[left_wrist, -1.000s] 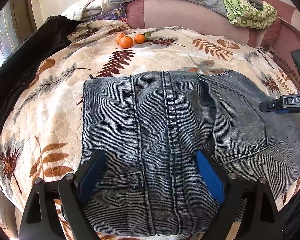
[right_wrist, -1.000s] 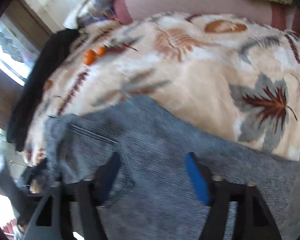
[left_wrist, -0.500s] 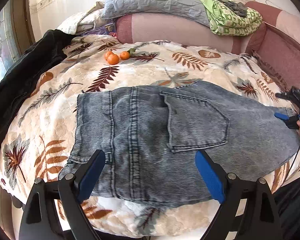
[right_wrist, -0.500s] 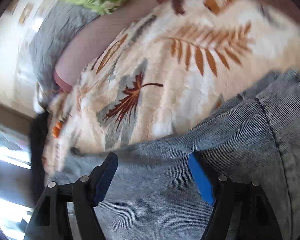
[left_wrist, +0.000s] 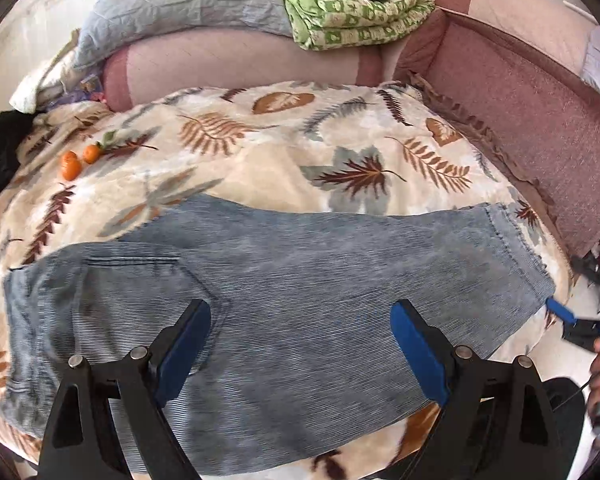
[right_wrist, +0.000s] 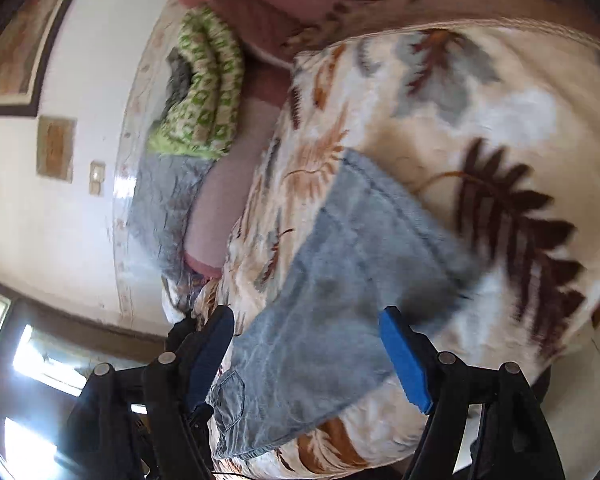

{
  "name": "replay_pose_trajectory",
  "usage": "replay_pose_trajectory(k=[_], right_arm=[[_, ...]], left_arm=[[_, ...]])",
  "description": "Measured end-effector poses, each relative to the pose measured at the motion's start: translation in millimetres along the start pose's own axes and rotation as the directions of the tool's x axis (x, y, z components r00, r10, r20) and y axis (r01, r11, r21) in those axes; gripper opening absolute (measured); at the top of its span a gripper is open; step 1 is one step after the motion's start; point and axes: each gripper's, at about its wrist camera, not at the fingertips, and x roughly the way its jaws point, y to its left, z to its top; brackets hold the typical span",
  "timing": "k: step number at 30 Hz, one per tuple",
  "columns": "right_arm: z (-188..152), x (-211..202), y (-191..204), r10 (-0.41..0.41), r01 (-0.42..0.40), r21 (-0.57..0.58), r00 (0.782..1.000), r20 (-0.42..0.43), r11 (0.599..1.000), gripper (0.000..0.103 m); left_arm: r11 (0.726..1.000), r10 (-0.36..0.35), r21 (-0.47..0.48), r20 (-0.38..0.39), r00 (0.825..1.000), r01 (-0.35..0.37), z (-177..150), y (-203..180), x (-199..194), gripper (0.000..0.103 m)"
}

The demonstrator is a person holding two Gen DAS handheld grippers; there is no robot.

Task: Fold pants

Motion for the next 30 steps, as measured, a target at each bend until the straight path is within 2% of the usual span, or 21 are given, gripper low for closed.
replay_pose_trajectory(k=[2,5,9,11,16,19,20,22,24,26,28,30], right_arm=[[3.1,-8.5,-19.8,-0.016,0.016,0.058,1.000,0.005,0.998,0.078],[12.8,-10.1,-32.9,-0.033,0.033,0.097,0.999,-0.002,0.995,0.078],[21.0,4.9,-32.3,-0.015,0.019,0.079,0.999,-0.044,0.997,0.078],[23.9,16.8,-29.1,-0.055,0.059,0.062,0.996,-0.068,0.996,0.078],[23.8,21.7,-27.7,-0.095,0.097,0.065,0.995,-0.038,0.993,0.078],[23.5,24.2,-25.4,-0.115,0.117,0.052,0.993,-0.037,0.992,0.078],[22.8,26.3,-22.2,-0.133,0.134,0.041,0.991,-0.035,0.990,0.078],[20.8,30.9,-14.3,-0.183,0.183,-0.004,0.983,-0.034,0.983,0.078],[19.4,35.8,-7.5,-0.238,0.236,-0.052,0.971,-0.031,0.970,0.078],[16.8,39.5,-2.2,-0.285,0.282,-0.091,0.958,-0.025,0.955,0.077],[14.5,40.5,-0.1,-0.318,0.314,-0.113,0.948,-0.017,0.943,0.072],[13.8,38.8,-1.9,-0.336,0.333,-0.107,0.942,-0.011,0.937,0.066]], left_arm=[[0.999,-0.038,-0.035,-0.020,0.999,0.038,8.1,-15.7,18.8,0.092],[0.997,-0.046,-0.060,-0.062,0.997,0.043,17.9,-37.5,48.8,0.092],[0.997,-0.040,-0.072,-0.120,0.992,0.031,20.3,-50.4,77.8,0.092],[0.997,-0.030,-0.072,-0.143,0.989,0.019,19.4,-52.1,87.1,0.092],[0.997,-0.013,-0.077,-0.130,0.991,0.003,21.9,-50.8,91.9,0.092],[0.995,0.087,-0.040,-0.146,0.985,-0.094,20.5,-51.9,101.3,0.092],[0.992,0.121,-0.001,-0.165,0.979,-0.123,18.5,-56.0,108.5,0.092],[0.977,0.198,0.099,-0.124,0.972,-0.187,15.8,-68.7,110.0,0.095],[0.977,0.203,0.098,-0.137,0.970,-0.191,18.2,-68.3,108.3,0.095],[0.987,0.161,0.050,-0.174,0.972,-0.155,22.0,-60.4,101.2,0.095],[0.990,0.140,0.029,-0.119,0.983,-0.137,19.7,-57.4,84.0,0.095],[0.982,0.180,0.073,-0.084,0.980,-0.174,10.7,-58.0,78.4,0.095]])
